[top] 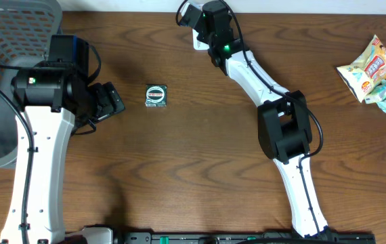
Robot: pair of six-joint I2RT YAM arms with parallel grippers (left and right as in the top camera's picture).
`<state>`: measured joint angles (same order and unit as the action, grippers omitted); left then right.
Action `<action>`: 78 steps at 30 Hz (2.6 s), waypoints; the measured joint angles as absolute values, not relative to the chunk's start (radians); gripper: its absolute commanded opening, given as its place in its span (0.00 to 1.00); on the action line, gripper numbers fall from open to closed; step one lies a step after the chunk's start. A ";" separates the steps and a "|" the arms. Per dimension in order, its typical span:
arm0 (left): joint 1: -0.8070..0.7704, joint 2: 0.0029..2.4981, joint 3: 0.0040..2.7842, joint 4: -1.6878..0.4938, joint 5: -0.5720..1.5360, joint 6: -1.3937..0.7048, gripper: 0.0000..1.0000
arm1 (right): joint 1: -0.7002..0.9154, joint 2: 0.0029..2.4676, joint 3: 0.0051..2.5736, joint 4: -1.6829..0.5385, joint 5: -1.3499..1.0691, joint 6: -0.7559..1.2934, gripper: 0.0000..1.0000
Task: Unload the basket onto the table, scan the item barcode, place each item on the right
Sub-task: 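Raise the orange box up to the white scanner, then carry the orange box right and drop it by the snack bag, then move the right gripper left over the black Zam-Buk tin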
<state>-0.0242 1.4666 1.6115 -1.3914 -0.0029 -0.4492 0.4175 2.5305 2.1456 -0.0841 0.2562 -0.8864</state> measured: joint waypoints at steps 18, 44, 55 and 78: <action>-0.024 1.467 1.612 -1.392 -0.003 -0.449 0.98 | 0.411 2.523 2.146 -0.136 0.221 -0.803 0.01; -0.024 1.467 1.612 -1.392 -0.003 -0.449 0.98 | -0.223 2.244 2.155 -0.905 0.348 -0.192 0.02; -0.024 1.467 1.612 -1.391 -0.003 -0.449 0.97 | -0.448 2.330 2.151 -1.029 0.213 -0.059 0.52; -0.024 1.467 1.612 -1.391 -0.003 -0.449 0.98 | -0.342 2.106 2.151 -0.968 -0.658 -0.018 0.99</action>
<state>-0.0242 1.4666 1.6115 -1.3914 -0.0029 -0.4492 -0.3416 2.1063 2.1506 -0.9684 -0.6582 -0.0177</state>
